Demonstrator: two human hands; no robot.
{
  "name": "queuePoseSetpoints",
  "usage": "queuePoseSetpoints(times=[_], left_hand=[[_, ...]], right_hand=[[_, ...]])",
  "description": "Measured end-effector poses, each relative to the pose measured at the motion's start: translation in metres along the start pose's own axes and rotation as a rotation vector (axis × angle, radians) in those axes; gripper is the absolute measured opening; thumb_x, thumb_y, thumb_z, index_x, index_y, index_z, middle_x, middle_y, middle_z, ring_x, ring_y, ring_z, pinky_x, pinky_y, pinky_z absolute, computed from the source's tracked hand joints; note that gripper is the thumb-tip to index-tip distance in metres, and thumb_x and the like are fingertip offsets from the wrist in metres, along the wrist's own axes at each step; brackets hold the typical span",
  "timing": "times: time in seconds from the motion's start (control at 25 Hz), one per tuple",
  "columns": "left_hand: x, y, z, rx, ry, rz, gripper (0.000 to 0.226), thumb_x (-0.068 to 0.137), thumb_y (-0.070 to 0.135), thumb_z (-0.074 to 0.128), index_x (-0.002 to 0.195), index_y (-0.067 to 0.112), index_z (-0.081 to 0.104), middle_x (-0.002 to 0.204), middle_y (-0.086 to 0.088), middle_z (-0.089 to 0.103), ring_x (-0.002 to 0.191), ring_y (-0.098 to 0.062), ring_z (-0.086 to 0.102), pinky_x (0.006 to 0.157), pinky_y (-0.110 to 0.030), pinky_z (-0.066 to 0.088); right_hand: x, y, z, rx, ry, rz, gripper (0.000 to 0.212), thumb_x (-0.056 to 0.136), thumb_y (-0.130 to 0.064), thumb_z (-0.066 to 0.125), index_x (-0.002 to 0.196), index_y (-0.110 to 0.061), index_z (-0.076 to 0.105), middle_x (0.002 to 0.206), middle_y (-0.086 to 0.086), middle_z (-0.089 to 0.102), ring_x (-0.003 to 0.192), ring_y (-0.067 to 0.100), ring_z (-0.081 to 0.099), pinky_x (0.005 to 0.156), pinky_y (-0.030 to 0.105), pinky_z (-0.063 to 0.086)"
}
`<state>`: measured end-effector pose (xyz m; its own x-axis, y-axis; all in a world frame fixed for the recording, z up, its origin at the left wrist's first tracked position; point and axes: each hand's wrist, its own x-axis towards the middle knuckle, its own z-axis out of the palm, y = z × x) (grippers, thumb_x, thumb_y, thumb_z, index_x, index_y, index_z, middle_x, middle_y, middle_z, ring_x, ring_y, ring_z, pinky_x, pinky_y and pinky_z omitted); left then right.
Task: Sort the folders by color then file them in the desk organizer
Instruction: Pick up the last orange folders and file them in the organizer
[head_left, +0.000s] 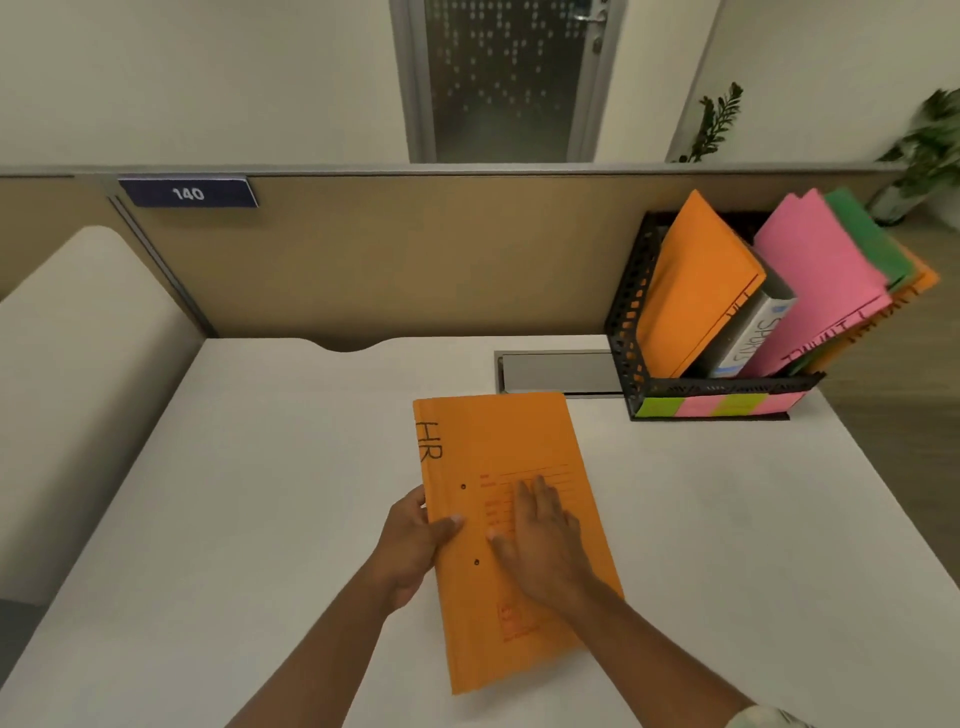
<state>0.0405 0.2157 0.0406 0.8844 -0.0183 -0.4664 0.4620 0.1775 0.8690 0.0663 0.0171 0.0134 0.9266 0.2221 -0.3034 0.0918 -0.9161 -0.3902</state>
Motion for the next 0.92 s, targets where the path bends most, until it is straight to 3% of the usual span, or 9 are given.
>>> queuePoseSetpoints(times=[0.12,0.2,0.36,0.48,0.6,0.72,0.8,0.92], left_hand=[[-0.004,0.019,0.042,0.04,-0.033,0.136,0.066,0.088,0.042,0.08,0.147,0.027,0.055,0.138,0.002,0.071,0.124,-0.027,0.071,0.102,-0.06,0.058],[-0.004,0.031,0.071,0.092,-0.036,0.227,0.058,0.095,0.048,0.073,0.148,0.037,0.052,0.14,0.012,0.069,0.125,-0.021,0.07,0.1,-0.055,0.06],[-0.003,0.052,0.126,0.137,-0.01,0.379,0.045,0.107,0.039,0.061,0.148,0.046,0.047,0.144,0.022,0.062,0.13,-0.011,0.066,0.1,-0.043,0.062],[-0.002,0.065,0.167,0.168,-0.039,0.513,0.047,0.109,0.022,0.059,0.149,0.043,0.045,0.143,0.025,0.063,0.13,-0.003,0.064,0.095,-0.023,0.06],[0.004,0.073,0.206,0.095,-0.025,0.535,0.045,0.111,0.006,0.05,0.145,0.035,0.045,0.134,0.023,0.069,0.125,0.003,0.064,0.092,-0.017,0.059],[0.011,0.079,0.239,-0.032,-0.036,0.515,0.041,0.112,-0.001,0.042,0.147,0.022,0.046,0.128,0.016,0.072,0.122,0.003,0.066,0.09,-0.016,0.059],[0.017,0.086,0.257,-0.114,-0.067,0.527,0.039,0.113,0.001,0.038,0.141,0.024,0.051,0.124,0.018,0.076,0.123,-0.003,0.068,0.091,-0.019,0.059],[0.03,0.098,0.281,-0.11,-0.097,0.574,0.035,0.113,0.002,0.04,0.14,0.018,0.055,0.121,0.017,0.077,0.122,-0.01,0.07,0.094,-0.024,0.059]], right_hand=[[0.005,0.001,-0.038,0.122,0.056,0.003,0.087,0.099,-0.073,0.03,0.164,-0.022,0.002,0.174,0.008,0.001,0.159,0.031,0.006,0.123,0.057,0.02],[0.006,-0.002,-0.065,0.223,0.109,-0.01,0.091,0.095,-0.079,0.028,0.163,-0.025,0.002,0.174,0.005,0.002,0.159,0.029,0.009,0.123,0.054,0.026],[0.002,-0.006,-0.123,0.448,0.213,-0.049,0.108,0.083,-0.093,0.03,0.164,-0.028,0.001,0.174,-0.002,0.002,0.16,0.02,0.006,0.125,0.046,0.023],[-0.005,-0.002,-0.166,0.56,0.308,-0.104,0.119,0.073,-0.098,0.042,0.164,-0.032,0.005,0.173,-0.006,0.008,0.159,0.013,0.009,0.125,0.041,0.023],[-0.009,0.009,-0.2,0.555,0.415,-0.145,0.111,0.077,-0.082,0.062,0.163,-0.034,0.011,0.17,-0.01,0.021,0.155,0.012,0.022,0.122,0.041,0.032],[-0.013,0.024,-0.23,0.54,0.526,-0.197,0.098,0.08,-0.072,0.063,0.16,-0.039,0.018,0.162,-0.015,0.035,0.147,0.011,0.037,0.114,0.039,0.041],[-0.016,0.033,-0.25,0.551,0.578,-0.237,0.089,0.083,-0.068,0.063,0.158,-0.04,0.024,0.155,-0.015,0.044,0.14,0.012,0.047,0.11,0.039,0.049],[-0.017,0.049,-0.28,0.547,0.693,-0.312,0.076,0.088,-0.057,0.066,0.155,-0.031,0.039,0.14,-0.012,0.06,0.123,0.009,0.062,0.1,0.037,0.059]])
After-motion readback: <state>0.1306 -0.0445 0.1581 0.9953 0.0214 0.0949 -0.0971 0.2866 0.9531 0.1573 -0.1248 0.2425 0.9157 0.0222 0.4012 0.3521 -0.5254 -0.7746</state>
